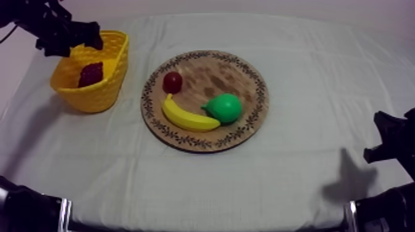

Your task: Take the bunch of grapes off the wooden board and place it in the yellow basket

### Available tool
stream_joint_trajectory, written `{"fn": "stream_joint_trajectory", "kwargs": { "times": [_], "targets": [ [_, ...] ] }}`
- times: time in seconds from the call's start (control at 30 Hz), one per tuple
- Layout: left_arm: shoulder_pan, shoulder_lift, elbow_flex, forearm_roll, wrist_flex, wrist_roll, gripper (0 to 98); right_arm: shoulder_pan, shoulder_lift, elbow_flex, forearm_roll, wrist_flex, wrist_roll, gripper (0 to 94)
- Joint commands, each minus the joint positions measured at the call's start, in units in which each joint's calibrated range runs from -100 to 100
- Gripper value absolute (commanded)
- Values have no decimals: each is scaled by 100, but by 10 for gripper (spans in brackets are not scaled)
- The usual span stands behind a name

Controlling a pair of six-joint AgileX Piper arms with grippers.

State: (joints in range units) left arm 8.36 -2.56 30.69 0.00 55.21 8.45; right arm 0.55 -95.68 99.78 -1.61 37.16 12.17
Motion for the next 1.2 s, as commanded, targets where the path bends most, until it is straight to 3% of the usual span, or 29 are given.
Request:
{"fn": "stream_joint_trajectory", "kwargs": {
  "times": [0.0,0.17,0.27,0.43,0.8,1.03,1.17],
  "targets": [
    [-2,-115,153,2,-63,17,704,-1,0,-1,-2,1,2,5],
    [-30,-523,710,-2,-367,44,441,-1,0,-1,-2,1,2,5],
    [-56,-841,1154,10,-666,-97,241,-1,0,-1,-2,1,2,5],
    [-116,-1446,1989,-6,-1246,-165,65,-1,0,-1,-2,1,2,5],
    [-323,-3235,4232,-17,-2685,-38,3,-1,0,-1,-2,1,2,5],
    [-603,-4920,5225,-29,-2709,-106,2,-1,0,-1,-2,1,2,5],
    [-602,-5842,5580,-329,-2508,130,2,-1,0,-1,-2,1,-1,5]
  ]
}}
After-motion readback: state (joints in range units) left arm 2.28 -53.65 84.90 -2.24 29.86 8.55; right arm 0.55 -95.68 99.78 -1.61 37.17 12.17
